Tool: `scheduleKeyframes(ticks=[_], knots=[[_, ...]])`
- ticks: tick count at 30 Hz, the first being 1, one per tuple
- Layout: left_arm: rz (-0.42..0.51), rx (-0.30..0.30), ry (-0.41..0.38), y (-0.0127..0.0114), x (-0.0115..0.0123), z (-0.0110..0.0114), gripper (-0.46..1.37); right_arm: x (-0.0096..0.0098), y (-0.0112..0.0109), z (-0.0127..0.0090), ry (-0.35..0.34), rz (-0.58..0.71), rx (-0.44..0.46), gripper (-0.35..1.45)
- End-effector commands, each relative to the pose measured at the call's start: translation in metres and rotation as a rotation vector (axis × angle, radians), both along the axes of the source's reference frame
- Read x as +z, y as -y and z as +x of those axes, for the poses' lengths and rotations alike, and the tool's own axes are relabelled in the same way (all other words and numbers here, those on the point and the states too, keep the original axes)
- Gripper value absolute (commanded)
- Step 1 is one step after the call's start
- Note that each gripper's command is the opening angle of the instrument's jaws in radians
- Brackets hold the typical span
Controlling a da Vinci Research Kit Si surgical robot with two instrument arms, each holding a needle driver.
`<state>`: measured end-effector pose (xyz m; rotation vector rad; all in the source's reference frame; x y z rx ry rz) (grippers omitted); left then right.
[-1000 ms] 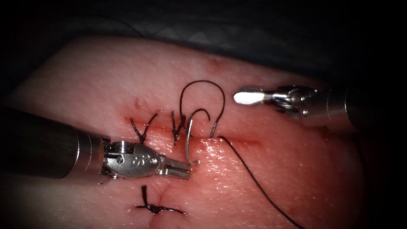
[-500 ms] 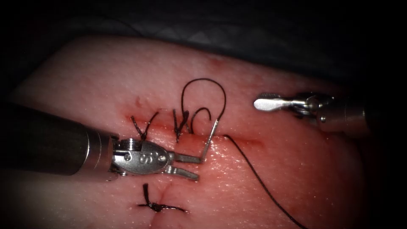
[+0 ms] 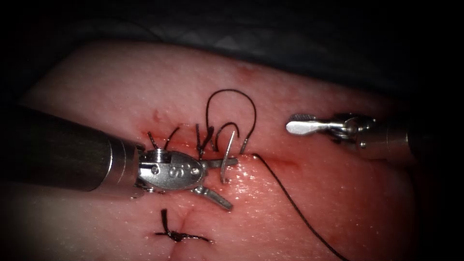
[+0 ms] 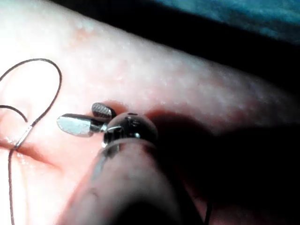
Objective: Wound Closure
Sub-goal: Grip needle with left needle driver
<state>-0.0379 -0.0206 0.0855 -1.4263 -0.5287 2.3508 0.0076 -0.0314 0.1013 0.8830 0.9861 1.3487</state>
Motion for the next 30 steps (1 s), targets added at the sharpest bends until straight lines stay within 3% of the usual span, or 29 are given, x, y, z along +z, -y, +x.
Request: scheduleKeyframes(ticks=[1,2,3,4,5,11,20,30], knots=[[-0.004,-0.002,0.013,0.0000,0.0000,0.0000,0.33,0.0000,0.0000,0.0000,-0.001,0.001,0.001,0.91],[-0.004,-0.001,0.014,0.0000,0.0001,0.0000,0.26,0.0000,0.0000,0.0000,-0.001,0.001,0.001,0.91],[-0.005,-0.001,0.027,0.0000,0.0001,0.0000,0.06,0.0000,0.0000,0.0000,-0.001,0.001,0.001,0.90],[0.021,-0.002,0.047,-0.0001,0.0002,0.0001,-0.32,0.0000,-0.0001,0.0000,-0.001,0.001,0.001,0.90],[0.047,0.001,0.071,-0.0002,0.0003,0.0003,-0.35,0.0000,-0.0001,0.0000,-0.001,0.001,0.001,0.90],[0.130,0.040,0.125,-0.0005,0.0010,0.0008,-0.35,0.0000,0.0000,0.0000,-0.001,0.001,0.001,0.87],[0.153,0.062,0.202,-0.0002,0.0007,0.0003,-0.35,-0.0001,0.0000,0.0000,-0.001,0.001,0.001,0.83],[0.150,0.062,0.202,-0.0003,0.0007,0.0003,-0.35,-0.0003,0.0000,0.0001,-0.001,0.002,0.001,0.82]])
